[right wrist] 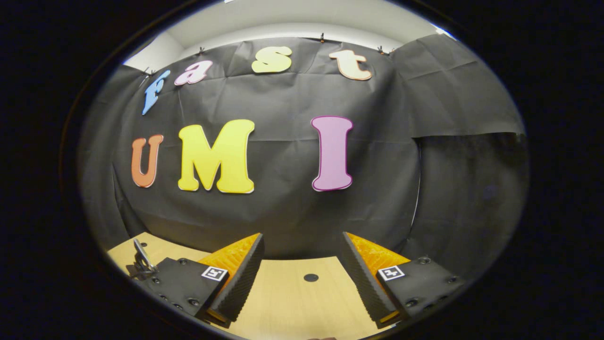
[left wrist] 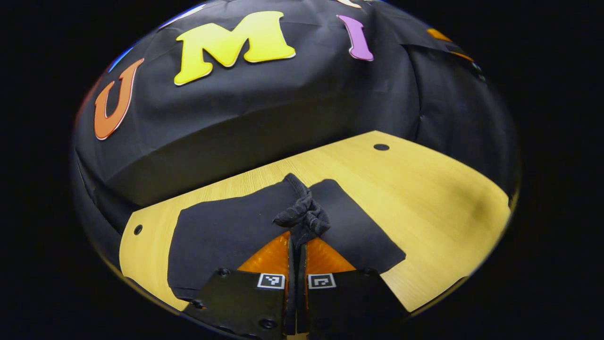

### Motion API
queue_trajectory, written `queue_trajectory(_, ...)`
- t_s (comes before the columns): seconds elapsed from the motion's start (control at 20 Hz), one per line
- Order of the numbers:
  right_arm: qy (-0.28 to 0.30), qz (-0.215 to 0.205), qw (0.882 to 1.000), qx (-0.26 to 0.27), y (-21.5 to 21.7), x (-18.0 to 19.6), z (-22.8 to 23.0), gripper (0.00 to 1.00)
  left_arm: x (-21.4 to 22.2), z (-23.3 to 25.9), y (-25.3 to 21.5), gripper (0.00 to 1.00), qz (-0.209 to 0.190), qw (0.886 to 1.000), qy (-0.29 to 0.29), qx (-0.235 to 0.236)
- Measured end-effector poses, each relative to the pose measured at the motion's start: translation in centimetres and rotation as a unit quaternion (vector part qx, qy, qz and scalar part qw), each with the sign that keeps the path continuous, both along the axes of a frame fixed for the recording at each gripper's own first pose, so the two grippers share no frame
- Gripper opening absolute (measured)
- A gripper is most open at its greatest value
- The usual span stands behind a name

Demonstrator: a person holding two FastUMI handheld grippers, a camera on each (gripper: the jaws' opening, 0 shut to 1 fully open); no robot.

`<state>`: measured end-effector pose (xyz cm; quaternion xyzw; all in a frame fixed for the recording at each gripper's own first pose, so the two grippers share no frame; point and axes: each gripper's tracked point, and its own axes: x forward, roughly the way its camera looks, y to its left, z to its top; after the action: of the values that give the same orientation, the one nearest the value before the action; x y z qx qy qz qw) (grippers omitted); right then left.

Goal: Grasp the waist and the cuffs of the jeans and fold them to make the two legs overlap; first hold the waist and fold one-third of the jeans toward the cuffs, then hold the cuffs and fold the remaining one-third in the same direction to finish folding.

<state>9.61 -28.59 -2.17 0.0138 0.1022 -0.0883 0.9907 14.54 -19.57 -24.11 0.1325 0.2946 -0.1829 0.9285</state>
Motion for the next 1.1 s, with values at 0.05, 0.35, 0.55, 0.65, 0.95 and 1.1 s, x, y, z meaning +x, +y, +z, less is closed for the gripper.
queue_trajectory(0.05,0.002,0.0,1.0,0.0,-0.1,0.0,-0.2,0.99,0.0,-0.4,0.0,0.04,-0.001,1.0,0.0,0.004)
queue_trajectory(0.35,0.009,0.001,1.0,0.005,0.2,0.5,-0.7,0.99,-0.7,-1.6,-0.7,0.06,-0.02,1.0,0.009,0.009)
queue_trajectory(0.55,0.01,0.007,1.0,0.002,1.1,0.9,-0.5,0.99,-2.1,-1.1,-2.6,0.73,-0.047,0.999,0.022,-0.018)
queue_trajectory(0.65,0.011,0.009,1.0,0.001,1.6,0.9,-0.6,0.99,-2.8,0.0,-3.7,0.98,-0.054,0.998,0.019,-0.039)
queue_trajectory(0.95,0.003,0.023,1.0,0.012,5.1,1.9,-0.1,0.99,-3.5,8.0,-3.4,0.98,-0.04,0.992,-0.031,-0.114)
queue_trajectory(1.1,-0.005,0.041,0.999,0.028,8.5,2.7,0.3,0.99,-2.7,13.3,0.2,0.98,-0.014,0.988,-0.071,-0.134)
